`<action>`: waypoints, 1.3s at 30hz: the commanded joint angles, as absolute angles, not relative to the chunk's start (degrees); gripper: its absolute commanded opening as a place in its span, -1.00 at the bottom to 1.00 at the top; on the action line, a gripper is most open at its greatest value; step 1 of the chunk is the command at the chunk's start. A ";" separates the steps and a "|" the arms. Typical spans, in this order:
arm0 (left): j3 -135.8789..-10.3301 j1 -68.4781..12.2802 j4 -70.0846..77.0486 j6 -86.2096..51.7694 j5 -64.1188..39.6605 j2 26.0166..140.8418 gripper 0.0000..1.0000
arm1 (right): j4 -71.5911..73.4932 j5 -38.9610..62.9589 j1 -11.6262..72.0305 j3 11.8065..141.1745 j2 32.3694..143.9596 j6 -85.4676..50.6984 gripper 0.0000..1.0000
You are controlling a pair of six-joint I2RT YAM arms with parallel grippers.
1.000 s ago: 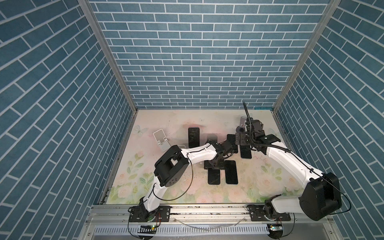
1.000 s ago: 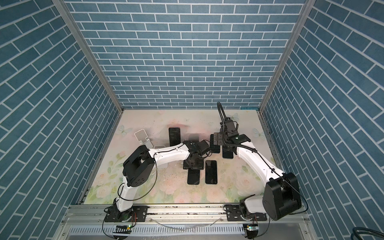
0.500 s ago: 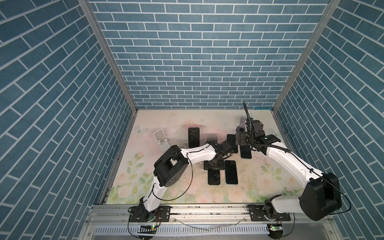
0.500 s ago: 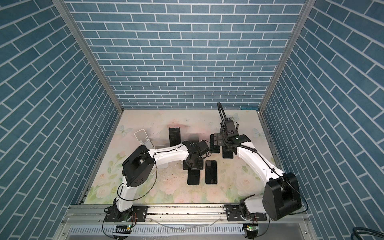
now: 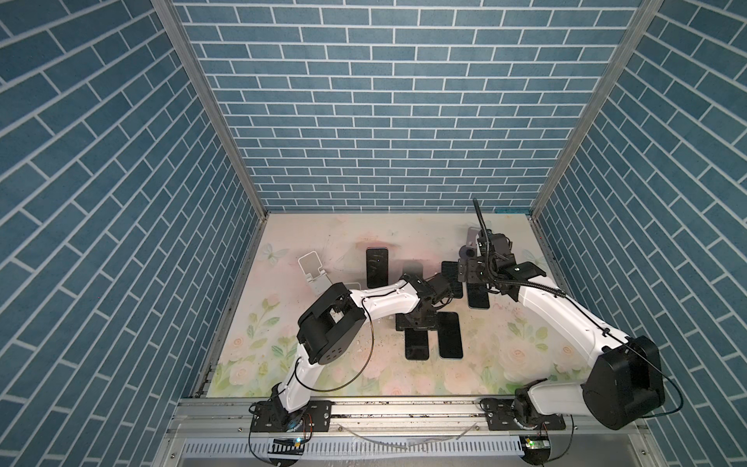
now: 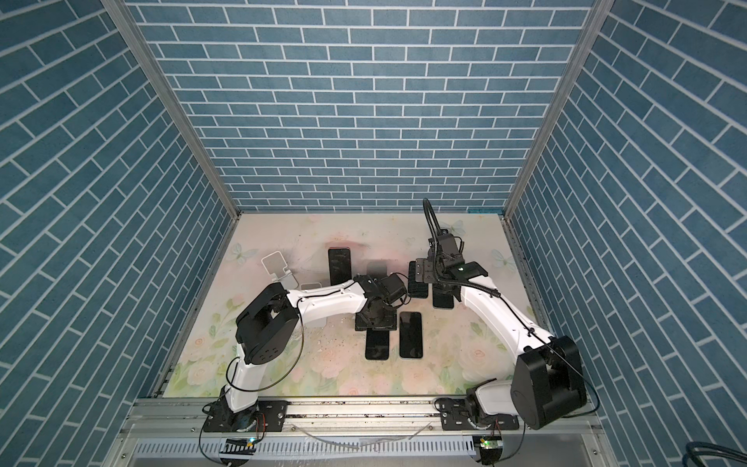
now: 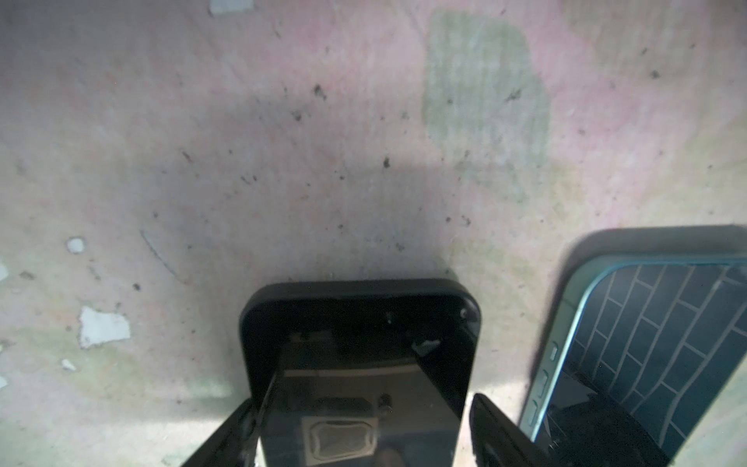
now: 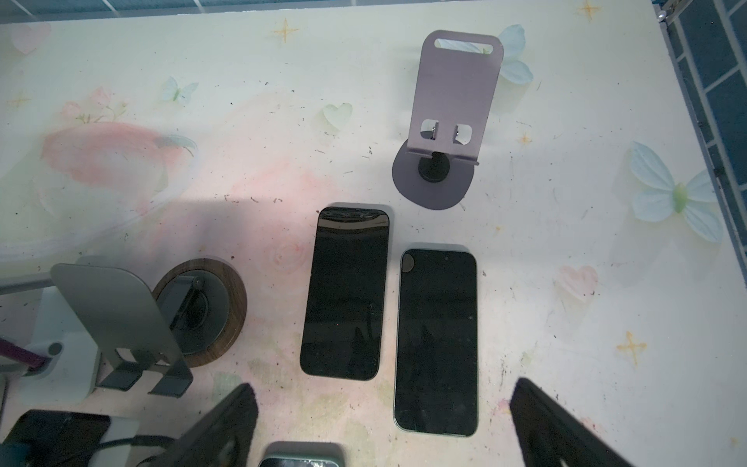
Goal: Remove the phone from the phone stand
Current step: Place the phone at the center of the table, then pick up the phone stand from the center of the table.
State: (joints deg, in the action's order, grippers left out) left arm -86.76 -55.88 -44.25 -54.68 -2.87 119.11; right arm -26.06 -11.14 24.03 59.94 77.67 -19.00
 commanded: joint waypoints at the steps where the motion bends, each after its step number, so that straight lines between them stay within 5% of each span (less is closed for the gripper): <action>1: -84.95 -55.55 -43.34 -54.76 -2.73 118.70 0.64 | -25.40 -10.90 23.64 58.27 76.03 -18.11 0.97; 14: -83.45 -56.48 -41.19 -50.75 0.90 113.68 0.78 | -24.16 -9.94 23.64 57.67 75.82 -19.33 0.97; 39: -66.51 -57.89 -37.09 -42.22 26.89 86.87 0.99 | -28.10 -6.03 23.54 67.03 83.60 -21.52 0.97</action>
